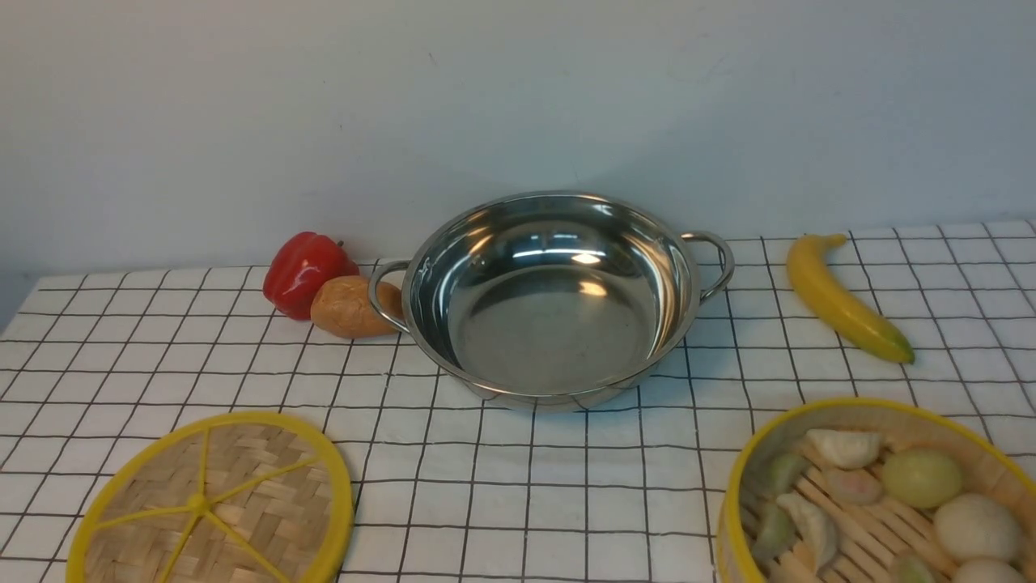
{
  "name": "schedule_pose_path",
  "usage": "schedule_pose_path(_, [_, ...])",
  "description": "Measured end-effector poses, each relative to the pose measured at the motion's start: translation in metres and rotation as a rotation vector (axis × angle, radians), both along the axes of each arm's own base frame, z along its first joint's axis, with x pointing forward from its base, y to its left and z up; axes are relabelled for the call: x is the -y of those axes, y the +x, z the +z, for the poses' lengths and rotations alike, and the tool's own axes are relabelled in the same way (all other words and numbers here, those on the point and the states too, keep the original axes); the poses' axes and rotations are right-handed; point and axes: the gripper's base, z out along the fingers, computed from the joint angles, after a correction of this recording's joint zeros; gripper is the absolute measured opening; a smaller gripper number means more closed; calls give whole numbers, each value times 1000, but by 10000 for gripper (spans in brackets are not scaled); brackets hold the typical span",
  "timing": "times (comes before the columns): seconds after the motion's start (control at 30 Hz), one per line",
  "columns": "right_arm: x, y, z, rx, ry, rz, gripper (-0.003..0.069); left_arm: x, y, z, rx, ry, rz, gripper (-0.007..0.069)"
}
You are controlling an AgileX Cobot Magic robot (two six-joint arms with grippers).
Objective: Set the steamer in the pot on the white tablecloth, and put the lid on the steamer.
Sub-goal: 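Reach for and grasp the rim of the bamboo steamer holding the buns with the right gripper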
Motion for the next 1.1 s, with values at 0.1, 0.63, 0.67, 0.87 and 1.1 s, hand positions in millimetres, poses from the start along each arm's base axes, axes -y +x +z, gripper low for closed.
schedule_pose_path(0.1, [-2,-4,15,-29,-35,25,243,0,0,0,0,0,0,260])
schedule_pose_path(0.63, [-23,15,17,-258,127,251,243,0,0,0,0,0,0,260])
schedule_pose_path(0.67, [-27,16,11,-351,84,296,243,0,0,0,0,0,0,260])
schedule_pose_path(0.87, [-43,25,-7,-771,-178,556,243,0,0,0,0,0,0,260])
schedule_pose_path(1.1, [-49,70,-10,-990,-365,732,243,0,0,0,0,0,0,260])
